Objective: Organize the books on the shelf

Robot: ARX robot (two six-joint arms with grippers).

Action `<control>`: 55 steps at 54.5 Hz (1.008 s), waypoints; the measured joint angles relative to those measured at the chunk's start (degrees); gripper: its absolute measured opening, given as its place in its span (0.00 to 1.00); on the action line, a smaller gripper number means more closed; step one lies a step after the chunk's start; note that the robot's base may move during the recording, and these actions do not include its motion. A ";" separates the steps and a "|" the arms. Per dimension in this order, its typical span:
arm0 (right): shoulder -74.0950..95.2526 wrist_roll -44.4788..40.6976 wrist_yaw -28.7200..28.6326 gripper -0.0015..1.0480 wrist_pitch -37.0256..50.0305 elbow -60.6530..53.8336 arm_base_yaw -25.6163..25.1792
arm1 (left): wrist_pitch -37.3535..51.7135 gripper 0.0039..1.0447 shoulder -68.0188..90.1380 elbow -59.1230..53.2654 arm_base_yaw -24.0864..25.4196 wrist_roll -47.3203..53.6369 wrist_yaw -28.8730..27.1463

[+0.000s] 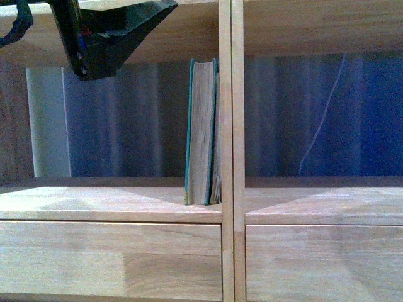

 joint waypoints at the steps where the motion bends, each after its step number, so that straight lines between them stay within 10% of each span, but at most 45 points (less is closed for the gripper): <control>1: 0.00 0.02 0.15 0.07 0.00 -0.02 0.35 | -0.07 0.93 0.00 0.07 -0.17 0.13 -0.02; 34: -1.05 0.87 2.69 0.07 0.02 -3.04 6.19 | -2.84 0.93 -0.04 1.97 -1.57 5.01 -3.50; 55: -0.94 1.03 3.56 0.07 -1.16 -3.06 5.64 | -5.22 0.41 -0.96 1.97 -1.64 8.76 -4.72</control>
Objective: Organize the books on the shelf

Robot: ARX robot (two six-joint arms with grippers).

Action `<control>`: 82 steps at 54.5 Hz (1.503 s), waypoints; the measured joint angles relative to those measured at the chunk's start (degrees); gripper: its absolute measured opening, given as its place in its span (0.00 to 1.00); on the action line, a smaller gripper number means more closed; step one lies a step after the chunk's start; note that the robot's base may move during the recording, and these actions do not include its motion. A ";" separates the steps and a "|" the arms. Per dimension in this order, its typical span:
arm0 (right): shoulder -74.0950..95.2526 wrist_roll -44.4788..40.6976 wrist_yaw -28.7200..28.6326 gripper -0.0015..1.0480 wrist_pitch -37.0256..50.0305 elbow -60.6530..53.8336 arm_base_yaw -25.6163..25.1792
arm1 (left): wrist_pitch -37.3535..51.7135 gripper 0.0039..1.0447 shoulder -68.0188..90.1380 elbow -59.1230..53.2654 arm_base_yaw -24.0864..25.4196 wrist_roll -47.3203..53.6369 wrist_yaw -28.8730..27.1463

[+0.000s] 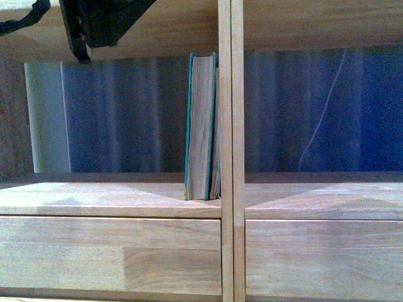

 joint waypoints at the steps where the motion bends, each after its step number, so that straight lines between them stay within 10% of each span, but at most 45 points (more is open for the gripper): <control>1: 0.00 0.00 0.00 0.07 -0.04 0.00 -0.07 | 0.11 0.38 -0.04 0.00 0.00 0.00 0.00; 16: 0.22 0.52 0.28 0.42 -0.72 0.00 -1.44 | 0.55 0.07 -0.55 0.00 0.11 -2.32 0.09; 37: -0.02 0.11 -3.19 0.94 -0.76 0.00 -9.03 | -0.28 0.06 -1.05 0.00 1.77 -1.53 0.26; 59: 0.24 -28.04 -2.67 0.93 2.71 -6.01 -25.75 | -9.16 0.06 -5.05 0.00 5.46 6.67 1.16; 82: -2.08 -46.99 -10.51 0.93 13.66 -14.01 -28.70 | -21.73 0.06 -12.94 -2.43 14.16 24.48 3.48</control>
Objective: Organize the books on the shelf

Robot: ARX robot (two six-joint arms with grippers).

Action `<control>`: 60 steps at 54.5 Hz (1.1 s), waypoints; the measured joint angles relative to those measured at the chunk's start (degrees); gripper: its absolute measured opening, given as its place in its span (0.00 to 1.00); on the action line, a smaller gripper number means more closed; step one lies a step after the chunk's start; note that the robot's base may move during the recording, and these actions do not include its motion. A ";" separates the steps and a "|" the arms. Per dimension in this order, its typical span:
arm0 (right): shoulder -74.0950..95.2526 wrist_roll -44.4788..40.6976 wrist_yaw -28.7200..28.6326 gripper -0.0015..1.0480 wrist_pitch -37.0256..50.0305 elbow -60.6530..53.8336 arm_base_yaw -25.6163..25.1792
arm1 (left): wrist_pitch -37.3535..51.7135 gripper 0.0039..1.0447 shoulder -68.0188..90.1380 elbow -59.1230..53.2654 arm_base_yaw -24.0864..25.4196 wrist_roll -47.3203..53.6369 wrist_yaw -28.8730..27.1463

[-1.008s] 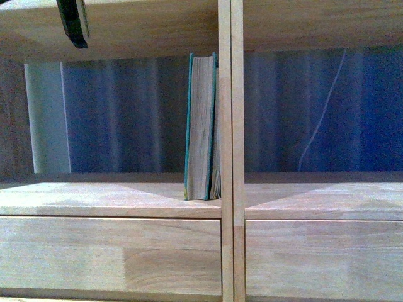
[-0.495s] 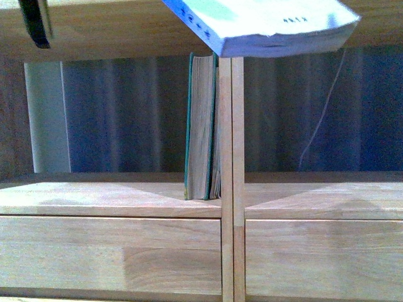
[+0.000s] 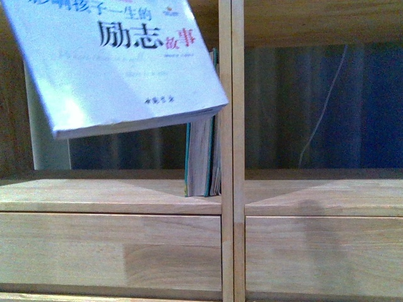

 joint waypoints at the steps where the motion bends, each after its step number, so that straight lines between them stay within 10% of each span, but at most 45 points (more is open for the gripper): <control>1: -0.37 -0.28 0.52 0.93 -0.09 -0.24 0.00 | -0.59 0.06 -0.50 -0.39 0.50 1.22 0.04; 13: -1.07 -1.79 2.80 0.93 -0.59 -0.63 0.02 | -4.74 0.06 -4.96 -4.07 5.77 9.88 -1.22; 24: -7.58 -2.51 15.74 0.68 -27.23 -0.68 0.70 | -5.44 0.06 -6.88 -6.10 10.69 18.36 -3.76; 49: -17.46 -3.02 12.57 0.02 -23.47 -17.40 -2.99 | -3.28 0.06 -1.33 -4.72 14.19 29.99 -4.35; 60: -21.20 -3.13 12.57 0.03 -23.08 -21.53 -2.99 | -0.59 0.06 5.57 -1.18 14.14 35.23 -6.12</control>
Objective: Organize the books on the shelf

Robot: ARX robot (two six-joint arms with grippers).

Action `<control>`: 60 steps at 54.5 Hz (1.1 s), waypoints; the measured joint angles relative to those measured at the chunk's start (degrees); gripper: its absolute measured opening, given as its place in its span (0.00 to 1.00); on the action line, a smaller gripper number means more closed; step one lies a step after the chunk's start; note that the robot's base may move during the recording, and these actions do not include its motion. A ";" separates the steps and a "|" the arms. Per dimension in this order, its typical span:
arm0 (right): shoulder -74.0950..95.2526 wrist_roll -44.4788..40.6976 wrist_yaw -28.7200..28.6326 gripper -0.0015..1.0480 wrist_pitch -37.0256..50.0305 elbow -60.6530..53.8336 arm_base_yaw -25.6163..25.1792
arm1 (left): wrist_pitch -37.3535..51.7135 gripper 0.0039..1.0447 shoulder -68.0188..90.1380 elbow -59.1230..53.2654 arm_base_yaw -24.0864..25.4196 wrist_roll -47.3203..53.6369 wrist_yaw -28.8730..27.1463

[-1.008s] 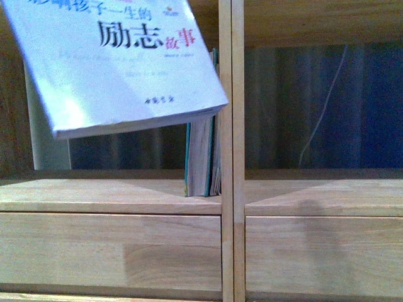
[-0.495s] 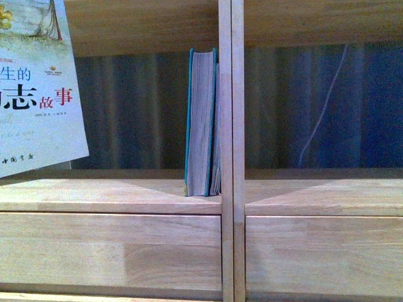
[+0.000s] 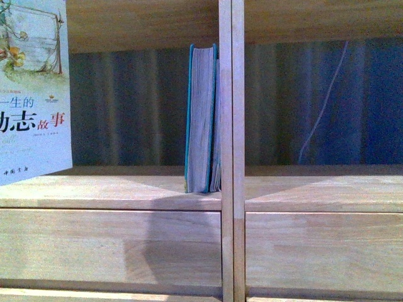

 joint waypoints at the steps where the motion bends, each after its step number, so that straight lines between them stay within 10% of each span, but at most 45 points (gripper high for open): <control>1: -0.42 -0.02 0.00 0.03 0.00 -0.39 0.00 | 0.52 0.06 0.90 0.55 0.00 0.50 -0.24; 60: -19.50 -0.04 0.02 0.03 -10.40 -8.79 0.00 | 12.57 0.06 41.48 31.85 -16.41 4.33 -17.03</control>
